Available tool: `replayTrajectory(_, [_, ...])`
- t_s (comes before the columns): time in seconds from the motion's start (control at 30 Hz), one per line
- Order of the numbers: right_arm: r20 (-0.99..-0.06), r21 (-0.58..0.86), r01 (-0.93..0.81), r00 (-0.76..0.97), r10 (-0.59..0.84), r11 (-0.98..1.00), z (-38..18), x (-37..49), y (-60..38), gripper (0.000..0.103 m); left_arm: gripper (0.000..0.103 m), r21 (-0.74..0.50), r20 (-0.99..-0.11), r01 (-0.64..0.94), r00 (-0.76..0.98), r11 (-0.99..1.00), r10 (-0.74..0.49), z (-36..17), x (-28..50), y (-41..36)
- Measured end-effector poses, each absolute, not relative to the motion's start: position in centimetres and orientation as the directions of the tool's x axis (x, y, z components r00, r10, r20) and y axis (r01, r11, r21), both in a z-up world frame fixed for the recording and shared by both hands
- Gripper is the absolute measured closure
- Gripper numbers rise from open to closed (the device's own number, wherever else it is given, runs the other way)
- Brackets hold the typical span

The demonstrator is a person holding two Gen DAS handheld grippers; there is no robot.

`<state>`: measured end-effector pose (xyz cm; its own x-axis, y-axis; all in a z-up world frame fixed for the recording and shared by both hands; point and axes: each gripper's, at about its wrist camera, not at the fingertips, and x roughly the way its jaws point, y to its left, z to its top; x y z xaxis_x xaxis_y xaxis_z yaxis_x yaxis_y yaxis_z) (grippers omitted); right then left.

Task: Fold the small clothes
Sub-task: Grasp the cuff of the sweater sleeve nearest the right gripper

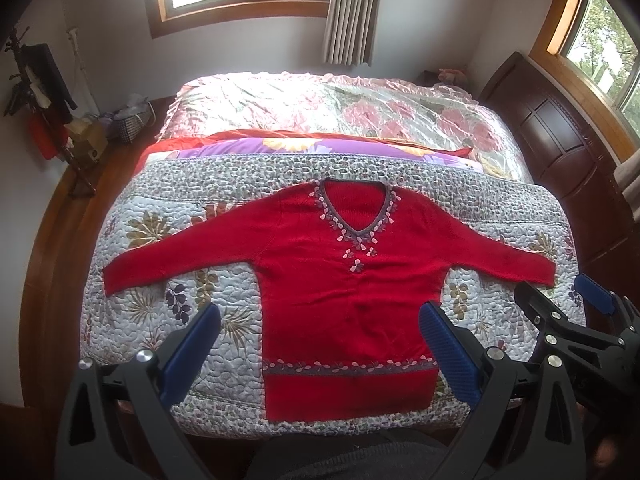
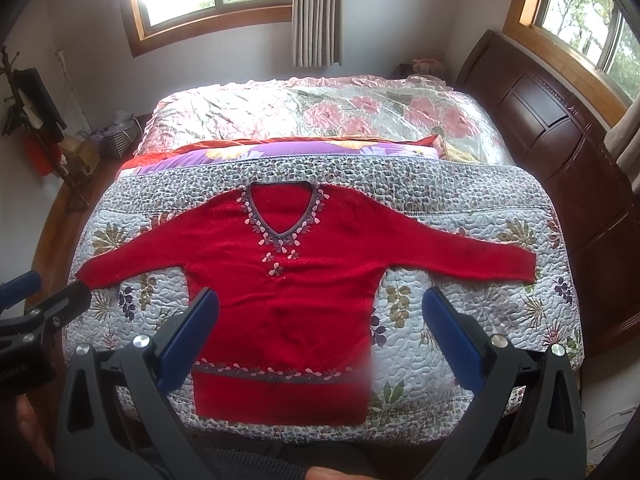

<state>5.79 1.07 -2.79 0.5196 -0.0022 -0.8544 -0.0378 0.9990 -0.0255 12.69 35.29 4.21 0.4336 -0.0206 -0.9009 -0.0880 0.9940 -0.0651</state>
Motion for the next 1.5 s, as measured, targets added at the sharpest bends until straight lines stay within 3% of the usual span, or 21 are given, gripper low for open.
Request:
replayTrajectory(0.27, [-0.867,-0.013,-0.024,0.498,0.001,1.000,-4.4,8.0,-0.6,0.003,0.004,-0.019,-0.910,-0.088,0.414,0.996,0.019,2.6,15.2,35.3])
replayTrajectory(0.47, [-0.860,0.109,0.022,0.503,0.083,0.994,-7.9,10.4,-5.2,0.003,0.004,-0.032,-0.905,-0.062,0.425,0.998,-0.003,0.4,18.1,34.6])
replayTrajectory(0.53, [-0.889,0.076,0.049,0.456,0.045,0.996,-10.6,11.8,-7.4,0.003,0.004,-0.183,-0.894,0.004,0.415,0.983,-0.168,-1.3,19.4,34.3])
replayTrajectory(0.63, [-0.904,0.049,0.129,0.427,-0.011,0.990,-14.1,13.2,-12.2,0.003,0.004,-0.414,-0.835,-0.049,0.419,0.909,-0.357,-4.4,20.9,34.7])
replayTrajectory(0.87, [-0.915,0.081,0.380,0.395,-0.082,0.921,-21.1,13.9,-28.1,0.005,0.004,-0.304,-0.893,0.029,0.338,0.952,-0.296,-10.4,24.1,28.6])
replayTrajectory(0.93, [-0.917,0.120,0.446,0.392,-0.073,0.887,-22.7,13.9,-32.1,0.011,0.004,-0.279,-0.912,0.042,0.301,0.959,-0.279,-11.9,24.5,26.9])
replayTrajectory(1.0, [-0.922,0.183,0.525,0.385,-0.040,0.831,-24.8,13.9,-36.8,0.031,0.004,-0.239,-0.927,0.059,0.284,0.969,-0.246,-13.0,25.1,25.3])
replayTrajectory(1.2, [-0.899,0.338,0.677,0.437,0.013,0.654,-29.2,12.9,-47.8,0.033,0.004,-0.185,-0.947,0.066,0.256,0.981,-0.196,-15.7,25.5,21.8])
replayTrajectory(1.5, [-0.826,0.549,0.726,0.546,0.137,0.415,-34.8,12.5,-56.0,0.038,0.004,-0.139,-0.965,0.057,0.216,0.989,-0.148,-17.9,24.4,19.2])
